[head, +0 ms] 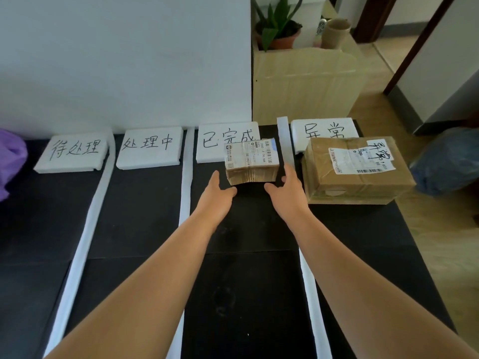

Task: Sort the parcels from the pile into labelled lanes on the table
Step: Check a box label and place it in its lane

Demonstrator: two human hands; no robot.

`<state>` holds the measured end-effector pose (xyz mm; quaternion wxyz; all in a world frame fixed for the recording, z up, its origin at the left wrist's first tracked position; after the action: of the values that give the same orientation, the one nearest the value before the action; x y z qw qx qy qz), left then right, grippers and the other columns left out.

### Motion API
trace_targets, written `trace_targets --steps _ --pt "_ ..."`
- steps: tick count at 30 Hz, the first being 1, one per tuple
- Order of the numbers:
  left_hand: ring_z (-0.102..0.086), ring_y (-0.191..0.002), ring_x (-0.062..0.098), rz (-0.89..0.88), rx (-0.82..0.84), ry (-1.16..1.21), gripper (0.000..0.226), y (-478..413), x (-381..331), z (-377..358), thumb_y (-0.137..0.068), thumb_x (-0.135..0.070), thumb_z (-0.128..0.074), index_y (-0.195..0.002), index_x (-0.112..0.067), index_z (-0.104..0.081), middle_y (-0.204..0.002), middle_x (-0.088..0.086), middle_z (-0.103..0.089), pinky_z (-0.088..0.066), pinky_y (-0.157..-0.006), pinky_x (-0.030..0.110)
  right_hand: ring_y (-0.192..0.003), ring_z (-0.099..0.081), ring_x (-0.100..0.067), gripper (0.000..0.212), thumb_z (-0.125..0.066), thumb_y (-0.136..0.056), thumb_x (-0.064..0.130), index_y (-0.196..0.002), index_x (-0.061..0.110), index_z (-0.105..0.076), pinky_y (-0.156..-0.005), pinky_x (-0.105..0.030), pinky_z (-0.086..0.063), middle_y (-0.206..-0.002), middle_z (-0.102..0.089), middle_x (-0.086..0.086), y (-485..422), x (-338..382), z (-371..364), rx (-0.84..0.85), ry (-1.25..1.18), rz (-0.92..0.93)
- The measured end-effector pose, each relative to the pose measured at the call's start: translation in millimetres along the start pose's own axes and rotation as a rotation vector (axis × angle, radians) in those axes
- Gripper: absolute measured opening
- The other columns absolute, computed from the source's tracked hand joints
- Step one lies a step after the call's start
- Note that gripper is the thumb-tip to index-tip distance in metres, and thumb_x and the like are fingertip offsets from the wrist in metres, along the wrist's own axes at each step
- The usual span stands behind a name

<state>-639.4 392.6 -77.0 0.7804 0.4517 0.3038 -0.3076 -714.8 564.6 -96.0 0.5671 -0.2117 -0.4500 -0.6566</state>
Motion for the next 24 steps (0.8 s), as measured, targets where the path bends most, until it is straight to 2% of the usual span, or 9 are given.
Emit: trace_targets --steps 2,3,5,7,9,11,16,21,24 --pt "-0.044 -0.135 0.02 0.013 -0.008 -0.009 0.073 14 7 4 -0.101 -0.024 -0.053 -0.159 -0.028 -0.009 -0.162 0.002 -0.025 -0.041 -0.099 0.029 -0.134 -0.047 -0.023 0.075 -0.062 -0.097 0.023 -0.157 0.028 -0.019 -0.093 -0.033 -0.047 -0.155 -0.036 -0.004 15 0 1 -0.024 -0.007 -0.01" --pt "-0.055 -0.117 0.012 0.017 -0.006 -0.014 0.073 21 11 6 -0.101 -0.024 -0.053 -0.159 -0.028 -0.009 -0.16 0.002 -0.029 -0.043 -0.084 0.019 -0.134 -0.047 -0.023 0.074 -0.062 -0.097 0.022 -0.157 0.028 -0.019 -0.095 -0.034 -0.047 -0.155 -0.037 -0.004 24 0 2 -0.034 -0.014 -0.016" --pt "-0.052 -0.077 0.0 0.026 -0.001 -0.016 0.072 38 18 11 -0.102 -0.024 -0.052 -0.159 -0.027 -0.009 -0.155 0.002 -0.037 -0.036 -0.059 0.01 -0.132 -0.049 -0.022 0.072 -0.062 -0.097 0.022 -0.156 0.028 -0.021 -0.097 -0.036 -0.049 -0.153 -0.04 -0.003 43 2 2 -0.046 -0.029 -0.027" --pt "-0.057 -0.09 0.002 0.022 -0.009 -0.02 0.072 54 26 19 -0.102 -0.025 -0.052 -0.159 -0.027 -0.009 -0.156 0.0 -0.035 -0.037 -0.072 0.008 -0.128 -0.053 -0.021 0.071 -0.062 -0.097 0.022 -0.155 0.029 -0.023 -0.094 -0.036 -0.052 -0.151 -0.042 -0.002 65 7 1 -0.044 -0.043 -0.032" --pt "-0.049 -0.13 0.017 0.006 -0.018 -0.032 0.071 73 34 31 -0.102 -0.027 -0.052 -0.159 -0.027 -0.01 -0.16 0.001 -0.028 -0.038 -0.093 0.023 -0.125 -0.054 -0.02 0.07 -0.062 -0.097 0.023 -0.155 0.03 -0.024 -0.092 -0.035 -0.053 -0.15 -0.043 -0.002 89 14 -4 -0.029 -0.044 -0.019" --pt "-0.04 -0.14 0.023 0.001 -0.024 -0.036 0.07 94 42 47 -0.102 -0.027 -0.051 -0.158 -0.027 -0.01 -0.161 0.003 -0.027 -0.037 -0.105 0.034 -0.127 -0.053 -0.02 0.069 -0.061 -0.097 0.024 -0.155 0.03 -0.024 -0.09 -0.032 -0.049 -0.15 -0.044 -0.002 114 23 -10 -0.013 -0.042 0.003" --pt "-0.048 -0.132 0.022 -0.065 -0.107 -0.042 0.067 157 65 112 -0.102 -0.025 -0.051 -0.158 -0.026 -0.014 -0.158 0.004 -0.033 -0.042 -0.093 0.03 -0.128 -0.051 -0.02 0.066 -0.06 -0.099 0.023 -0.155 0.028 -0.026 -0.082 -0.027 -0.041 -0.149 -0.045 -0.002 191 59 -41 0.013 -0.032 0.086" --pt "-0.048 -0.085 0.0 -0.119 -0.197 -0.079 0.063 233 122 195 -0.102 -0.029 -0.05 -0.157 -0.026 -0.019 -0.156 0.003 -0.037 -0.042 -0.077 0.021 -0.124 -0.055 -0.019 0.064 -0.06 -0.098 0.023 -0.154 0.026 -0.028 -0.077 -0.021 -0.041 -0.148 -0.047 -0.004 290 96 -103 0.081 0.005 0.205" --pt "-0.055 -0.116 0.014 -0.118 -0.253 -0.078 0.062 280 169 249 -0.101 -0.03 -0.052 -0.155 -0.024 -0.024 -0.153 0.003 -0.042 -0.046 -0.096 0.031 -0.124 -0.054 -0.018 0.063 -0.059 -0.099 0.025 -0.153 0.027 -0.029 -0.077 -0.022 -0.04 -0.149 -0.046 -0.002 357 113 -150 0.144 -0.003 0.257"
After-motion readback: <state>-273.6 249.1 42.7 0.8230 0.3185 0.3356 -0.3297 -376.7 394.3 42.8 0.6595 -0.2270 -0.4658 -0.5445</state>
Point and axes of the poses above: each hand's wrist, its own y-axis away from the middle knuckle, its own z-axis out of the back of the hand, x = y × z, the point moved 8 cm from there along -y, towards the middle knuckle
